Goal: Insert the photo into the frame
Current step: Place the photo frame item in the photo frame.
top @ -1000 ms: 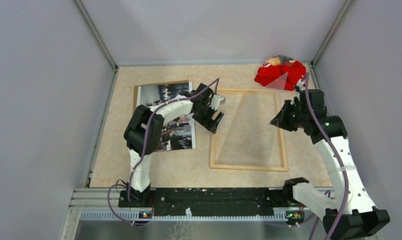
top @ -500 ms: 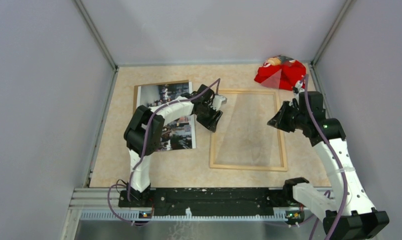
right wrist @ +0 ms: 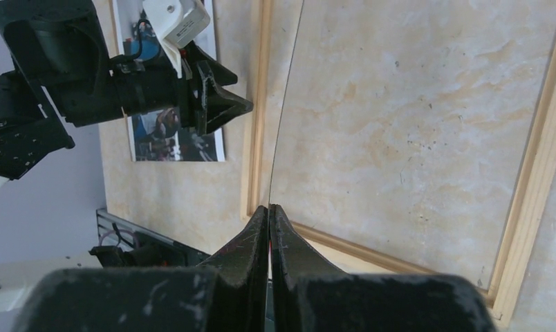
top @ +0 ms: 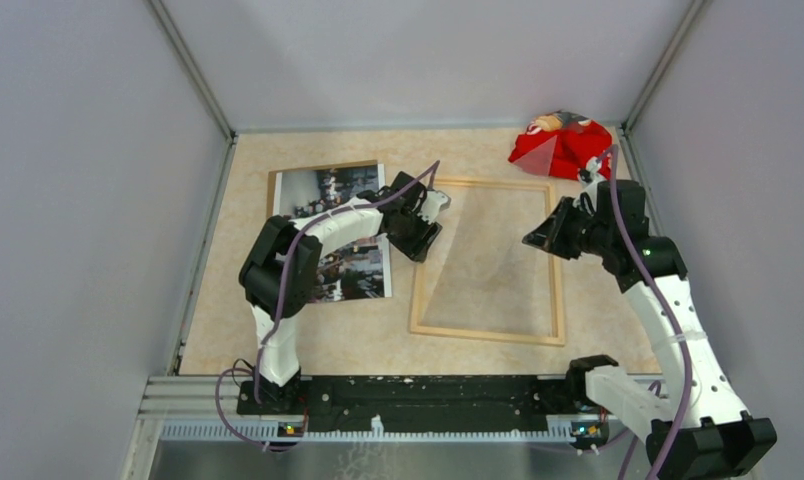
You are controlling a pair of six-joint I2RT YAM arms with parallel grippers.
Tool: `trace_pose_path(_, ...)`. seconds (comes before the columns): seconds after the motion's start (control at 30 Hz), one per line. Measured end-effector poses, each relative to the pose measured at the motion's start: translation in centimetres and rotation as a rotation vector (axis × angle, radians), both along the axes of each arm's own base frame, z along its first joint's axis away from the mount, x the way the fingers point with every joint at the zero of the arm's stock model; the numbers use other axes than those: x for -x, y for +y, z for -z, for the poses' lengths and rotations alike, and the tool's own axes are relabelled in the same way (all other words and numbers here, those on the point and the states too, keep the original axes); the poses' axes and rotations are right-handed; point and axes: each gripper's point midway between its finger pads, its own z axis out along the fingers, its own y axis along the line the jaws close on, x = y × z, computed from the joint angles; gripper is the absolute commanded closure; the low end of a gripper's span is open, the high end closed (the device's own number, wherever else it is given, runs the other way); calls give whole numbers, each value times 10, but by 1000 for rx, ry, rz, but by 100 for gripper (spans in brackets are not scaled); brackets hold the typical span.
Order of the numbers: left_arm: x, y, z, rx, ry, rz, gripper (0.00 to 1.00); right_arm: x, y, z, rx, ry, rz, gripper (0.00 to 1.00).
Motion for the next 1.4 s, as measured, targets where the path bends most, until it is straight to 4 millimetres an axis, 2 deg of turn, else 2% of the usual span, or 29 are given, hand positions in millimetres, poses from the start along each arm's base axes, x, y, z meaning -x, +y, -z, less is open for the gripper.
trace_pose_path(0.4, 10, 16, -1, -21, -6, 2, 30, -10, 11, 0, -48, 10, -33, 100)
trace_pose_path(0.6, 13, 29, -2, -59, -4, 2, 17, -16, 20, -4, -84, 22, -66, 100)
trace_pose_path(0.73, 11, 40, -5, -81, -1, -18, 3, -21, 25, -15, -109, 8, -87, 100)
trace_pose_path(0.87, -2, 45, -26, -56, -16, -48, 2, -26, 31, -30, -136, -14, -107, 100)
trace_pose_path(0.97, -22, 53, -58, 4, -63, -90, 2, -30, 37, -49, -177, -45, -128, 100)
trace_pose_path(1.07, -43, 70, -91, 63, -120, -148, 2, -31, 44, -65, -225, -76, -155, 100)
trace_pose_path(1.13, -51, 82, -105, 87, -146, -181, 2, -31, 48, -72, -253, -90, -173, 100)
trace_pose_path(1.27, -58, 104, -109, 91, -149, -235, 2, -30, 55, -82, -288, -121, -219, 100)
trace_pose_path(1.3, -49, 107, -97, 79, -115, -234, 1, -28, 59, -84, -306, -142, -259, 100)
trace_pose_path(1.4, -42, 107, -88, 69, -89, -228, 2, -28, 61, -73, -305, -146, -282, 100)
